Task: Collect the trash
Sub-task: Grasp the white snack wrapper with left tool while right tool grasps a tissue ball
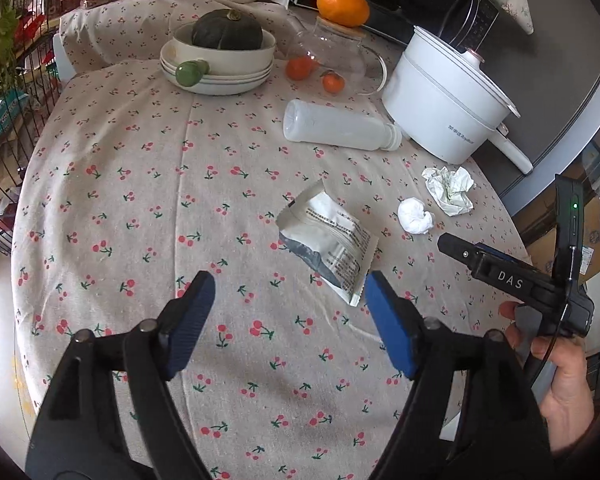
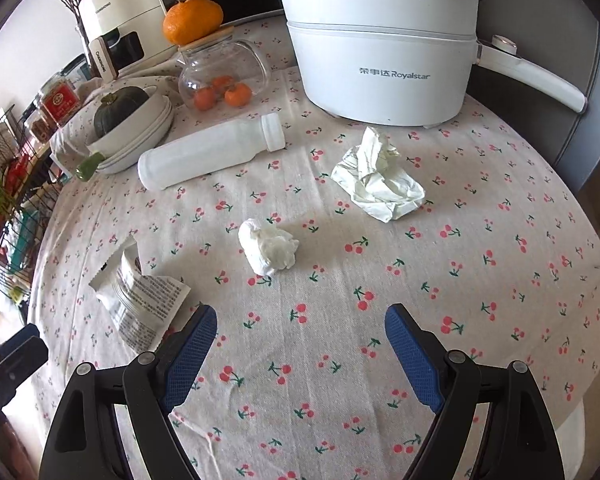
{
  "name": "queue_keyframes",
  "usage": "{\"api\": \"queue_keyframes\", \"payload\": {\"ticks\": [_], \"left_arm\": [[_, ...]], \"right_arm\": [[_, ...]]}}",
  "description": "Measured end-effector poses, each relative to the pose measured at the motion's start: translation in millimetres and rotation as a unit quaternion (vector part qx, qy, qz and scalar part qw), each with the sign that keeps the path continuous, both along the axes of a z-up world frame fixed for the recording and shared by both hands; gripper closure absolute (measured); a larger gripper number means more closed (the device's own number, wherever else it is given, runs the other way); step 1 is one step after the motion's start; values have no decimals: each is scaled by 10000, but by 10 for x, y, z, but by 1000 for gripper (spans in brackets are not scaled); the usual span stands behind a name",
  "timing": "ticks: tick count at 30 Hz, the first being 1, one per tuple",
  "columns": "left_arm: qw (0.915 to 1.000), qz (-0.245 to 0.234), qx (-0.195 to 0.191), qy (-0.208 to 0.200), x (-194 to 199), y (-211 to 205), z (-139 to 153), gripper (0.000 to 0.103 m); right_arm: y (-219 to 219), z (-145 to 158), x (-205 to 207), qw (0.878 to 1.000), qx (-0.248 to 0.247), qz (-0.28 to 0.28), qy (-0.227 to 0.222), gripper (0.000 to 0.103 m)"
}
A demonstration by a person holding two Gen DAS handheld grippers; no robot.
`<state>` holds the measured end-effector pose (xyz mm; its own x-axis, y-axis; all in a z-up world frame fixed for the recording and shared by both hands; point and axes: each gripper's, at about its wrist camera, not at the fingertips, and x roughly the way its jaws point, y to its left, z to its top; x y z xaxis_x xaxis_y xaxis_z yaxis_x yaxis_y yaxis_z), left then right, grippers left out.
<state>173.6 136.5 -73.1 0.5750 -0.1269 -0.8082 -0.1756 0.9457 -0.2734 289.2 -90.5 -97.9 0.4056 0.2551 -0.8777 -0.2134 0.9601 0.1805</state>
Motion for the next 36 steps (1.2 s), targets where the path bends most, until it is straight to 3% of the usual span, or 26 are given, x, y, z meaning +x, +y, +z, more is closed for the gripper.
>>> {"api": "queue_keyframes", "payload": {"ticks": [3, 6, 9, 10, 19, 25, 27, 28, 29, 36], "left_arm": [[9999, 109, 29, 60, 0, 51, -22, 26], [9998, 93, 137, 84, 18, 59, -40, 25], [9997, 103, 143, 174, 63, 57, -99, 22], [9996, 117, 132, 199, 88, 49, -117, 22], [9997, 110, -81, 181, 463, -366, -235, 21], [9986, 220, 348, 320, 675, -615, -459, 22], [9977, 373, 375, 415, 706, -600, -535, 41], [9977, 432, 439, 284, 696, -597, -519, 43], [9977, 440, 449, 262, 706, -596, -514, 63], [9987, 253, 376, 231, 693, -591, -526, 84]], "right_arm": [[120, -82, 145, 9998, 146, 78, -73, 18], [196, -218, 300, 9997, 233, 68, -29, 31], [239, -335, 422, 9997, 220, 98, 9, 55], [239, -354, 439, 9994, 305, 162, 6, 75], [-110, -63, 314, 9988, 463, 87, -142, 78], [-475, 207, 127, 9984, 463, 150, -289, 78], [-589, 263, 81, 9983, 461, 153, -313, 78], [-644, 280, 62, 9984, 443, 156, -321, 78], [-688, 289, 41, 9985, 411, 165, -318, 78], [-981, 313, -98, 9993, 190, 170, -256, 78]]}}
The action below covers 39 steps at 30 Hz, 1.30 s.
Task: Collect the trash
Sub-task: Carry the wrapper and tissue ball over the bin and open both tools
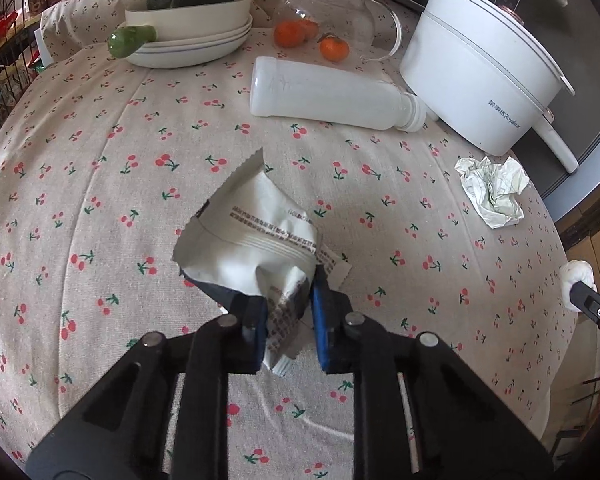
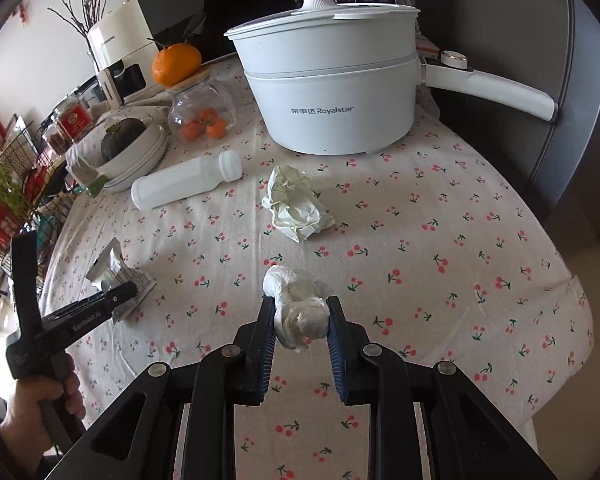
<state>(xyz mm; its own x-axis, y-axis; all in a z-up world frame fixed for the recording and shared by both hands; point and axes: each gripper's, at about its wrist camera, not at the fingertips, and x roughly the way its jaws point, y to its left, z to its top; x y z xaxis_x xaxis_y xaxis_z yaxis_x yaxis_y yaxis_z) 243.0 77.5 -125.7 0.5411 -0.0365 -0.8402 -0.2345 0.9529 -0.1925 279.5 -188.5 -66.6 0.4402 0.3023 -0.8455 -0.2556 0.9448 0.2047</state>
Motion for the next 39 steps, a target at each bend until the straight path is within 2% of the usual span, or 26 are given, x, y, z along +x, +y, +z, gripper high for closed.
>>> {"api": "queue_keyframes", "payload": {"ticks": [1, 2, 11, 21, 29, 35, 39], "left_arm": [[10000, -15, -52, -2, -12, 11, 9, 86], [9999, -20, -112, -37, -30, 25, 29, 103], [9976, -518, -176, -429, -339, -107, 407, 102], [9865, -1302, -387, -917, -816, -485, 848, 102], [9687, -2169, -414, -1138, -1141, -1051, 1002, 101], [9508, -2893, -492, -993, -1282, -1531, 890, 101], [9356, -3385, -502, -871, -1355, -1875, 763, 101]], "right_arm": [[-34, 15, -23, 10000, -19, -1, 1, 78], [-68, 34, -46, 10000, -29, 0, -3, 78], [-353, 371, -376, 9999, 85, -89, -27, 78], [-698, 690, -885, 9996, 71, -215, -185, 78], [-1083, 710, -1234, 9988, 35, -479, -135, 78], [-1372, 626, -1495, 9973, -16, -730, -20, 78], [-1528, 526, -1604, 9961, -88, -872, 96, 78]]}}
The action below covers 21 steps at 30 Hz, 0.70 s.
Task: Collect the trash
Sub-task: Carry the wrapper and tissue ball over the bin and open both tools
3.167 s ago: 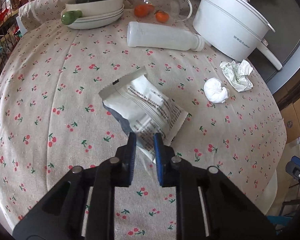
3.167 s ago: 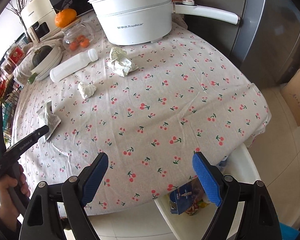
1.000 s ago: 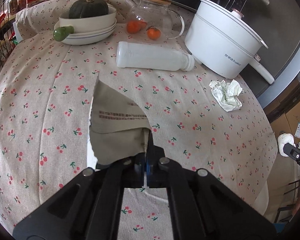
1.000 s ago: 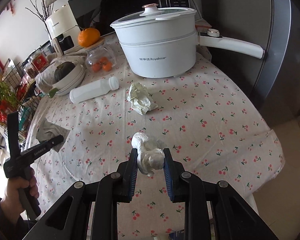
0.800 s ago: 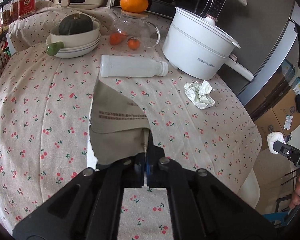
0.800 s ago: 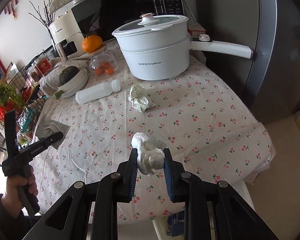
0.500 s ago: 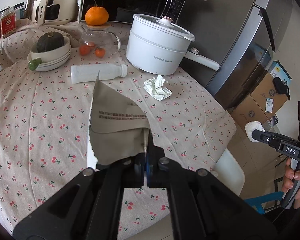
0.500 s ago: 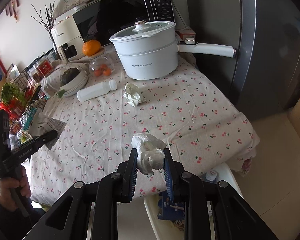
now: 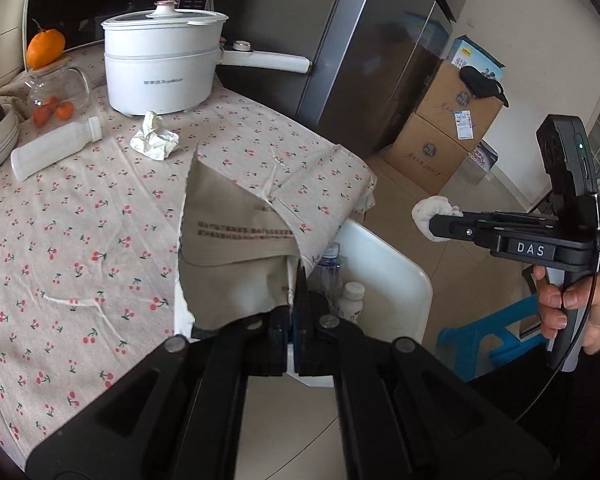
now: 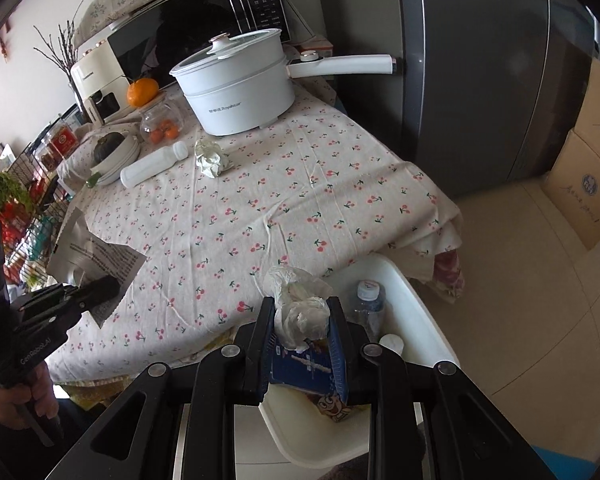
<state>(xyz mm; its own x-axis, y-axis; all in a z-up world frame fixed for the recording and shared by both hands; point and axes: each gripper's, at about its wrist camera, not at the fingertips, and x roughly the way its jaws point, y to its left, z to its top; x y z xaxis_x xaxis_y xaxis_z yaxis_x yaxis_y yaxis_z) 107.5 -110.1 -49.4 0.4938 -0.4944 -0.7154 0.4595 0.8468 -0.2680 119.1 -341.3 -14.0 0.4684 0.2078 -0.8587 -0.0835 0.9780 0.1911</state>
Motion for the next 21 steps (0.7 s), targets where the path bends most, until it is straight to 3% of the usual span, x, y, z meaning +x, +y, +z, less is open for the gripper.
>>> {"api": "queue_keyframes", "payload": {"ticks": [6, 16, 19, 21], "left_arm": [[9982, -571, 131, 163, -63, -491, -191, 101], [9945, -953, 405, 177, -96, -888, -416, 97], [9940, -952, 506, 196, -96, -900, -445, 89], [9936, -949, 590, 159, -106, -908, -437, 59]], "right_arm": [[-170, -148, -67, 9996, -103, -158, 206, 78], [-320, -214, -72, 9987, -139, -337, 355, 78], [-343, -228, -76, 9985, -153, -357, 376, 78], [-356, -231, -78, 9985, -157, -368, 383, 78]]}}
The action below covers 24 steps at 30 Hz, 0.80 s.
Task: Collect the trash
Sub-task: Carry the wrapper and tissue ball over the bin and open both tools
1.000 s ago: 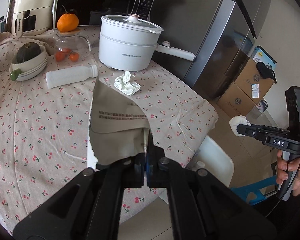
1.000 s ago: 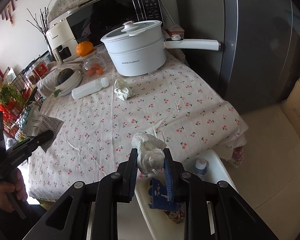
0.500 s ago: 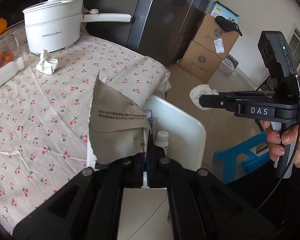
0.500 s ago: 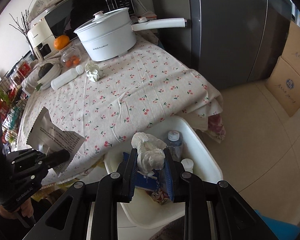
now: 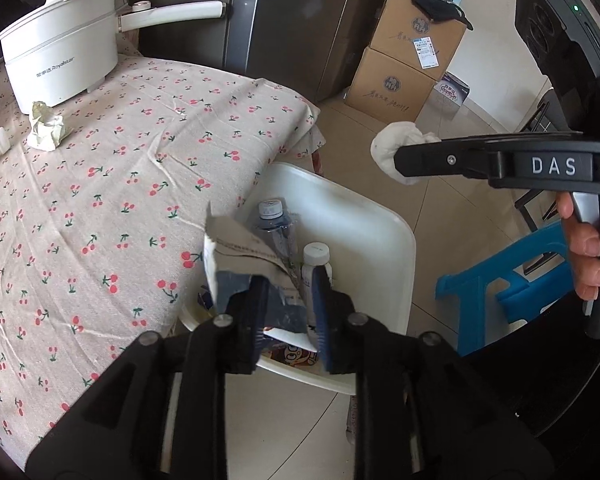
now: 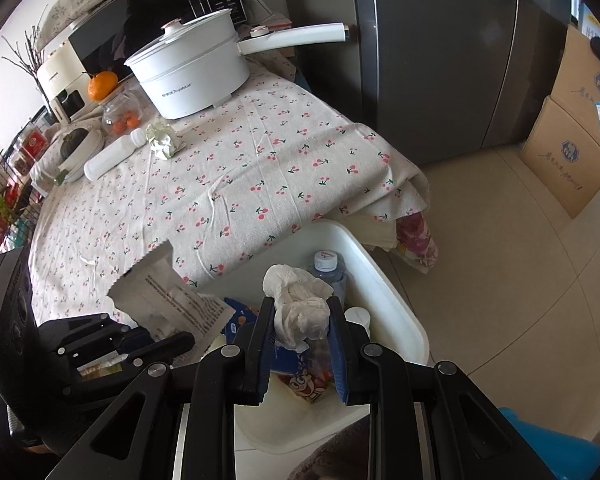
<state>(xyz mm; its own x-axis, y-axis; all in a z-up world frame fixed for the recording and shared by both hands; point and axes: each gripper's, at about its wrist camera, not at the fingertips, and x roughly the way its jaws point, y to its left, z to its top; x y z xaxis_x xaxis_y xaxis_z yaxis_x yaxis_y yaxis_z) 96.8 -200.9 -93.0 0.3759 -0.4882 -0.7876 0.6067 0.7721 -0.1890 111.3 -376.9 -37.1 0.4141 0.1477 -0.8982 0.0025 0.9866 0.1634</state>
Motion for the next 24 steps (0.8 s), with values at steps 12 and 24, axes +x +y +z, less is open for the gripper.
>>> {"api": "queue_keyframes", "payload": {"ticks": [12, 24], "left_arm": [[9968, 452, 470, -458, -43, 328, 214, 17], [9917, 952, 585, -640, -48, 702, 327, 9]], "right_arm": [[-3, -64, 15, 9999, -10, -33, 146, 77], [136, -203, 61, 9989, -111, 59, 454, 77]]}}
